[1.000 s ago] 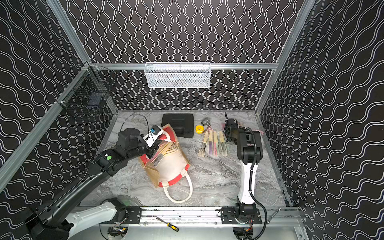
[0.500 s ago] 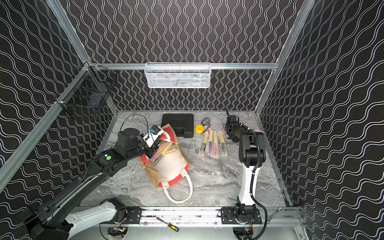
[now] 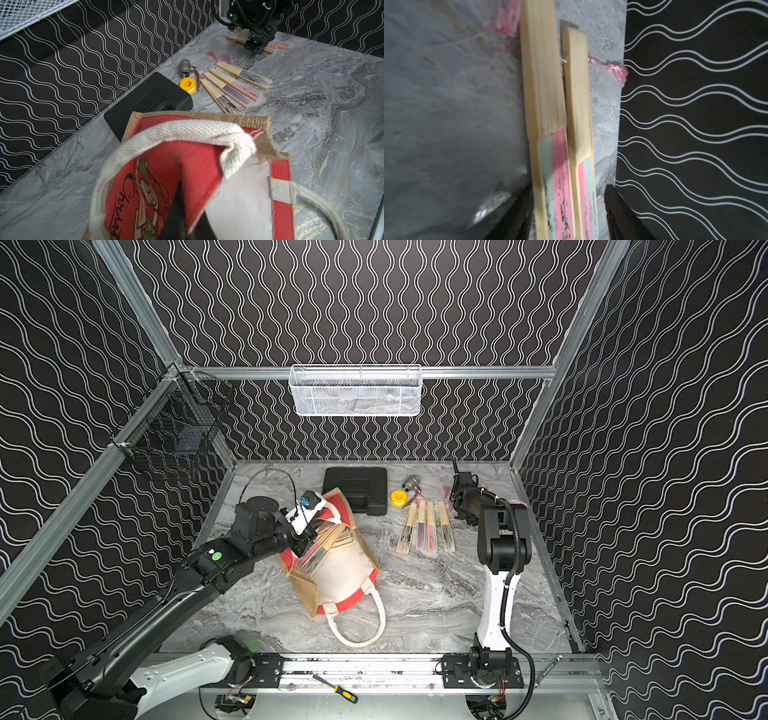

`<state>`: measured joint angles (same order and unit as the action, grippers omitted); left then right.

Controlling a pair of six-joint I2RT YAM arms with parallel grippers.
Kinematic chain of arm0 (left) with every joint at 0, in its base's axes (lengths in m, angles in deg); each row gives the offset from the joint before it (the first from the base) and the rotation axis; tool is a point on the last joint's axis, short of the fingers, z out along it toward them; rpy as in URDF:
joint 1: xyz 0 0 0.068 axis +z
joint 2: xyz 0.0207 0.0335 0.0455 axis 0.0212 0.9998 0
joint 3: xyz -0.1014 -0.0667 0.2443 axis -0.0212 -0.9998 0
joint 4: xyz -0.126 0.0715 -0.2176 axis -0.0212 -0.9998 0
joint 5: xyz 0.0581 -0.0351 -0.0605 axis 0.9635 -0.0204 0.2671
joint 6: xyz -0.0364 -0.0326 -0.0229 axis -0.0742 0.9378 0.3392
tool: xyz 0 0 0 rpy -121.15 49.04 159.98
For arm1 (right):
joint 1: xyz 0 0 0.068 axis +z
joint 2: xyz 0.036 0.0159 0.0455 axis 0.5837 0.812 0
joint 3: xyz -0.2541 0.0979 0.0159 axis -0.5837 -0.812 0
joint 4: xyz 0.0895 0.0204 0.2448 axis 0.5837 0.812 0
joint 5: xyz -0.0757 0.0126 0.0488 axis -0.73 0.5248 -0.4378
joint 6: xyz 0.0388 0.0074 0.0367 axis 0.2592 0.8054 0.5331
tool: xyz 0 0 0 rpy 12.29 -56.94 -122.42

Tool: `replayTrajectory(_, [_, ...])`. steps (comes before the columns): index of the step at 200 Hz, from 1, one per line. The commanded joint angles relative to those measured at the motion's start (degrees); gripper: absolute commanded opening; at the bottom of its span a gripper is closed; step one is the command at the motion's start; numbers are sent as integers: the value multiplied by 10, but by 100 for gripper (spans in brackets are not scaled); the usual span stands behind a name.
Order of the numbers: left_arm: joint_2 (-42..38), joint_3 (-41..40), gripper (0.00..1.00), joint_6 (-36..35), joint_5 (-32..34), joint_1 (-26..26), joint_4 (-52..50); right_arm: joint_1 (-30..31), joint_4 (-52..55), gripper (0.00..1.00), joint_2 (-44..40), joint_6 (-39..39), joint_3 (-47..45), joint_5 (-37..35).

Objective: Take out the folding fans from the tote bags
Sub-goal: Place the folding fan at the center of the board, then pick up the folding fan from the canvas bag.

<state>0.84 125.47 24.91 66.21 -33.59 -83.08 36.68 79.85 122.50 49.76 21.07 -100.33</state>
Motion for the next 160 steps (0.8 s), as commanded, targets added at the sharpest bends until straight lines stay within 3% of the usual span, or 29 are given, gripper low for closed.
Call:
replayTrajectory(1, [1, -1, 0, 0, -3, -1, 20, -1, 28, 57, 11, 11, 1, 28])
replayTrajectory(52, [1, 0, 0, -1, -4, -1, 19, -1, 64, 57, -13, 56, 36, 124])
replayTrajectory(119, [0, 1, 0, 0, -4, -1, 19, -1, 161, 57, -100, 220, 149, 308])
replayTrajectory(160, [-2, 1, 0, 0, -3, -1, 18, -1, 80, 56, -276, 351, 37, 453])
